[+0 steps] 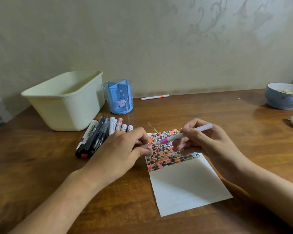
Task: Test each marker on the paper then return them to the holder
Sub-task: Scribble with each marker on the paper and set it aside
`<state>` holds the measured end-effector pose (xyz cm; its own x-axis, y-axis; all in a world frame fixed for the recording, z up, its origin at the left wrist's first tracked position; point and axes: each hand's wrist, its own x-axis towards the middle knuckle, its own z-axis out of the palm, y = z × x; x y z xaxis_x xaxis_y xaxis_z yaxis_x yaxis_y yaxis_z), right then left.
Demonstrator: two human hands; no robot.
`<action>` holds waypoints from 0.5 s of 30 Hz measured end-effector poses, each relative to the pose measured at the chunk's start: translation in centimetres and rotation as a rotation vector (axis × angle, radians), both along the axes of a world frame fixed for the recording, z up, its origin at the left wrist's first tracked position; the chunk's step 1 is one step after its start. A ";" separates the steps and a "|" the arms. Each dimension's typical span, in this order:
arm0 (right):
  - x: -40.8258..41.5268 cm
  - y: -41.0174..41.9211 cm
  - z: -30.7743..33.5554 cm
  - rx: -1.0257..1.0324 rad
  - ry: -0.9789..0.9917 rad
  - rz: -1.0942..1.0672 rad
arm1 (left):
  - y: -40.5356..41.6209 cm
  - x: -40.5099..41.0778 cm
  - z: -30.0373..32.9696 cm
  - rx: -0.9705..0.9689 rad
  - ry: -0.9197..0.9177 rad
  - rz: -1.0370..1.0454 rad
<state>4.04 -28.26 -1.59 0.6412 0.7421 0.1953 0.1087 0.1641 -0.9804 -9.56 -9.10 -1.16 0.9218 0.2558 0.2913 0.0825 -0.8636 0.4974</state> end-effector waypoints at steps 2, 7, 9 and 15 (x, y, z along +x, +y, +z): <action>-0.1 0.0 0.0 0.001 0.001 0.002 | 0.0 0.0 0.0 -0.006 0.002 0.001; -0.2 0.2 -0.3 0.010 0.011 0.031 | -0.2 -0.1 0.1 0.017 0.015 -0.004; -0.2 0.2 -0.3 0.006 0.000 0.038 | -0.1 -0.1 0.0 0.025 0.018 -0.002; 0.1 0.0 -0.4 -0.037 -0.124 0.061 | 0.1 -0.1 -0.1 0.010 -0.002 -0.011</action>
